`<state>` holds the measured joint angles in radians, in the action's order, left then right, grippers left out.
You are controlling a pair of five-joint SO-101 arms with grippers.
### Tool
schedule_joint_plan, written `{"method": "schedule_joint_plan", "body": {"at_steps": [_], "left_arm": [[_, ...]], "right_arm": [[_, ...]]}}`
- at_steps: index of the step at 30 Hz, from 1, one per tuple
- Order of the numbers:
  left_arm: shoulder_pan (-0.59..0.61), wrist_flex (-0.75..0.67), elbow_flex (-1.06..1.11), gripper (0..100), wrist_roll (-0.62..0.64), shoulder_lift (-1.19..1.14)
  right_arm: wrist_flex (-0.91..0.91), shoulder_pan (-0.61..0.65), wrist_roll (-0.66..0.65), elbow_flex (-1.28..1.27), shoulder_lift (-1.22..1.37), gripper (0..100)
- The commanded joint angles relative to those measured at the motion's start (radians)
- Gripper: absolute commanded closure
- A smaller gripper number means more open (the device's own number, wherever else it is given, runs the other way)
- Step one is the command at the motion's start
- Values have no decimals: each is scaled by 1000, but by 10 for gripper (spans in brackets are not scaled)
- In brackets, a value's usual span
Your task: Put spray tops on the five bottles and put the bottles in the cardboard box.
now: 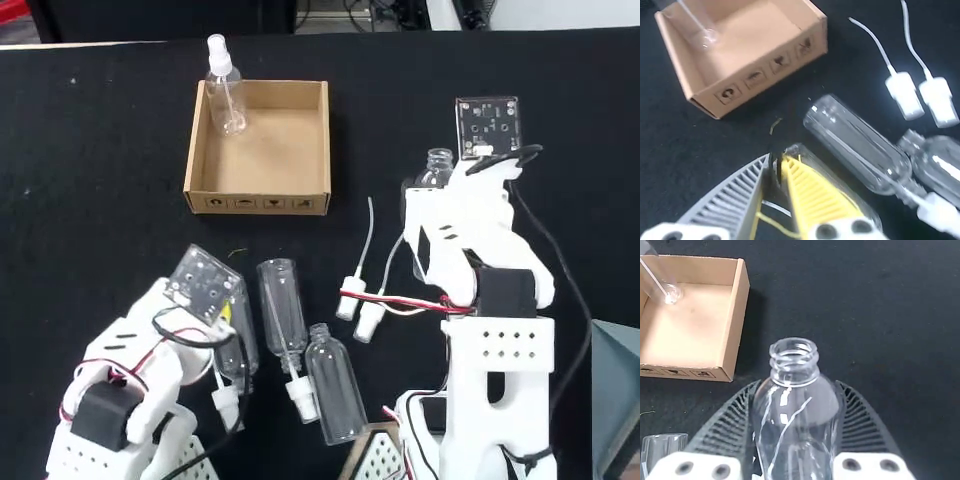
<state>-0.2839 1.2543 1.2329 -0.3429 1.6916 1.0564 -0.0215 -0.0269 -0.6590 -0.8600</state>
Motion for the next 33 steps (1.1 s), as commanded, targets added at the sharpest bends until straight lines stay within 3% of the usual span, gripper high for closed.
{"method": "schedule_joint_plan", "body": {"at_steps": [1,9,14,27,33], "left_arm": [[-48,40,-62,964,-43,-5],[-111,95,-64,964,-101,-15],[-173,97,-81,963,-144,-153],[-326,100,-176,956,-311,-437],[-334,92,-179,863,-367,-555]], "right_arm": [[-29,-26,9,13,-45,903],[-40,-80,11,22,-45,903],[-48,-146,11,30,-45,903],[-58,-163,9,30,-45,903],[-71,-216,9,38,-45,903]]}}
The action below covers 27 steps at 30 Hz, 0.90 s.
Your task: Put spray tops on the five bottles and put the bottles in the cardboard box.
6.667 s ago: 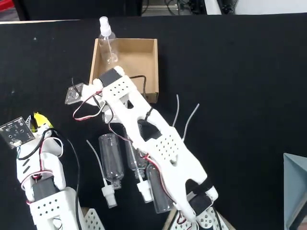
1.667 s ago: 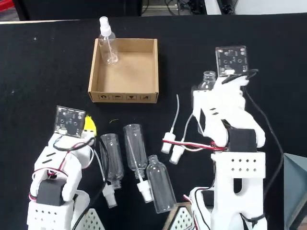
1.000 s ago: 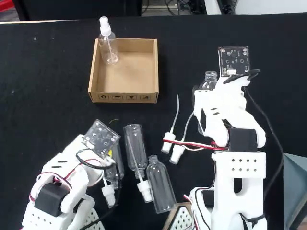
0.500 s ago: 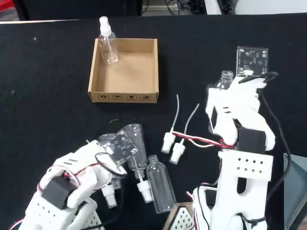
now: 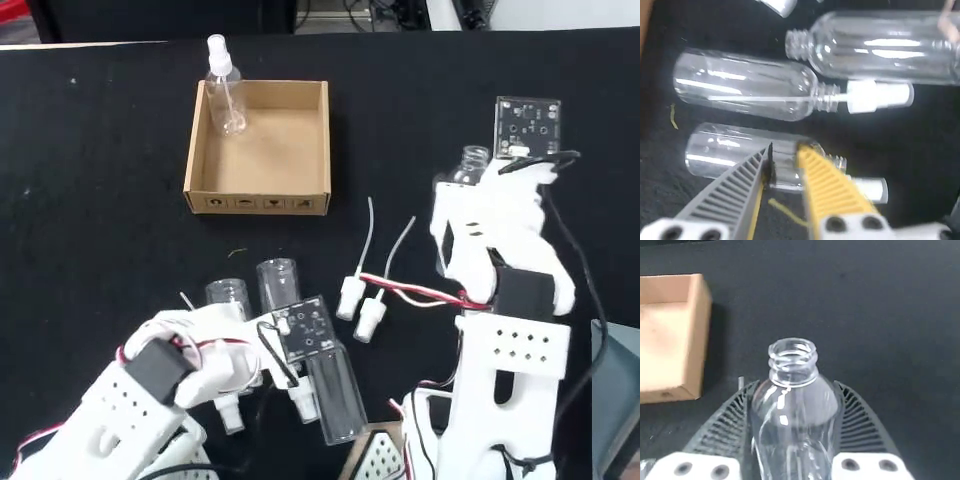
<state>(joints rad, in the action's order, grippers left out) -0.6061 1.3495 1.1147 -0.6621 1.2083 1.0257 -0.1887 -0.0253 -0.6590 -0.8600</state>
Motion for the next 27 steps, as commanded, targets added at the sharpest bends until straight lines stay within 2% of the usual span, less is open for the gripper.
{"method": "schedule_joint_plan", "body": {"at_steps": [1,9,20,27], "left_arm": [[-12,-3,-61,863,-78,-91],[-22,0,-122,863,-201,-227],[-269,-6,-140,863,-229,-407],[-343,-6,-208,863,-229,-514]], "right_arm": [[-40,-54,8,41,-45,903],[-40,-55,2,42,-45,903],[-40,-55,0,50,-45,903],[-41,-100,0,54,-45,902]]}}
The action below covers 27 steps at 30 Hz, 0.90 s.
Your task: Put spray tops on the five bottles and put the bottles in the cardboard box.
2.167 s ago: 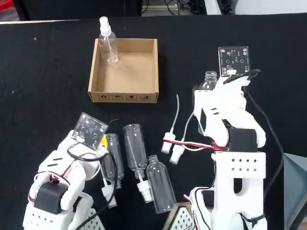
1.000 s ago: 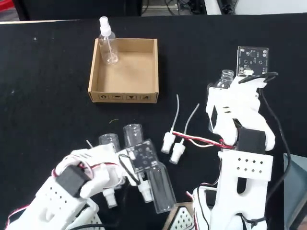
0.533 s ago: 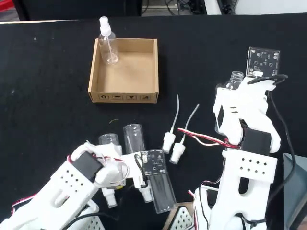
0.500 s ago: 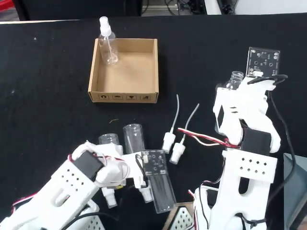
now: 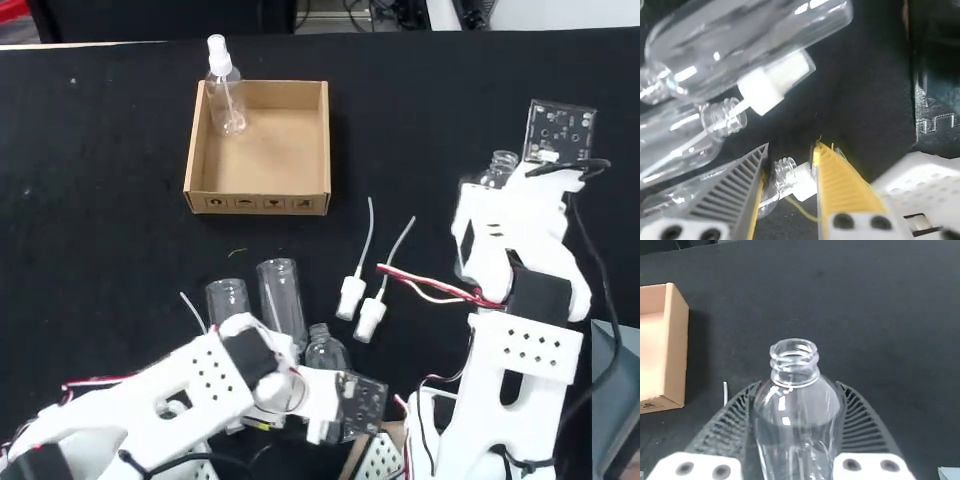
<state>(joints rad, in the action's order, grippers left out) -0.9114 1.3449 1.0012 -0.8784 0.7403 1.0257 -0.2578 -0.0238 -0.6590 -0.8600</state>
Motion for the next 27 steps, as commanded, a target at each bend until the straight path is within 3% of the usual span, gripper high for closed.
{"method": "schedule_joint_plan", "body": {"at_steps": [1,15,27], "left_arm": [[-45,-5,-107,863,-14,-61],[-62,-238,-120,863,-14,-318],[-65,-255,-160,863,-12,-334]], "right_arm": [[-41,-31,-2,59,-45,902],[-40,-34,-2,62,-45,903],[-40,-34,-2,62,-45,902]]}}
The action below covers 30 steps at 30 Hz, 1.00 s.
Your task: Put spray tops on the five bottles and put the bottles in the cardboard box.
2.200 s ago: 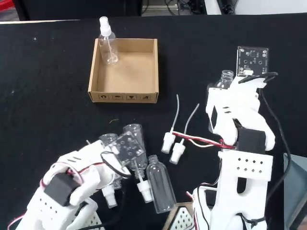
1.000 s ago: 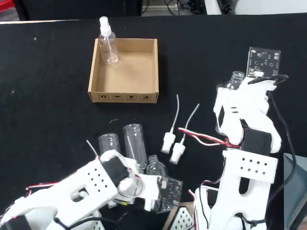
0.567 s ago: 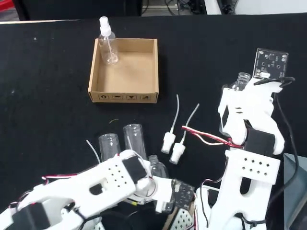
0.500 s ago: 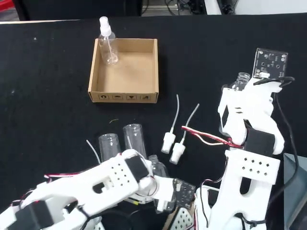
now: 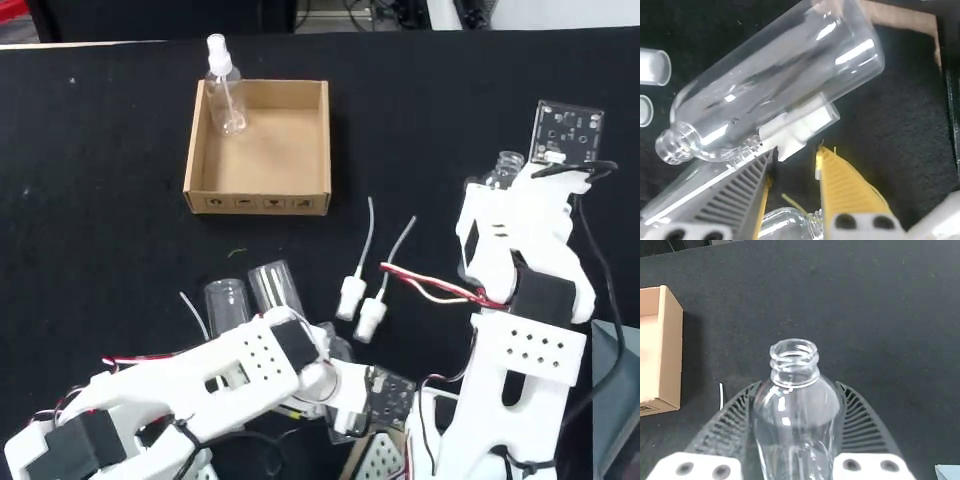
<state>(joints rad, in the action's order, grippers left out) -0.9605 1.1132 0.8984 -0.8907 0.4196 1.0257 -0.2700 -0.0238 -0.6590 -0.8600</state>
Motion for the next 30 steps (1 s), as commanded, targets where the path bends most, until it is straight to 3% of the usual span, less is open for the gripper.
{"method": "schedule_joint_plan", "body": {"at_steps": [1,10,15,30], "left_arm": [[-21,-23,-64,863,0,-17],[-30,-23,-107,856,2,-20],[-30,-17,-111,790,31,-18],[-27,-14,-182,788,44,-12]], "right_arm": [[-40,-21,-2,62,-45,902],[-40,-21,-2,61,-45,901],[-40,-18,-3,61,-45,900],[-40,-15,-3,58,-45,900]]}}
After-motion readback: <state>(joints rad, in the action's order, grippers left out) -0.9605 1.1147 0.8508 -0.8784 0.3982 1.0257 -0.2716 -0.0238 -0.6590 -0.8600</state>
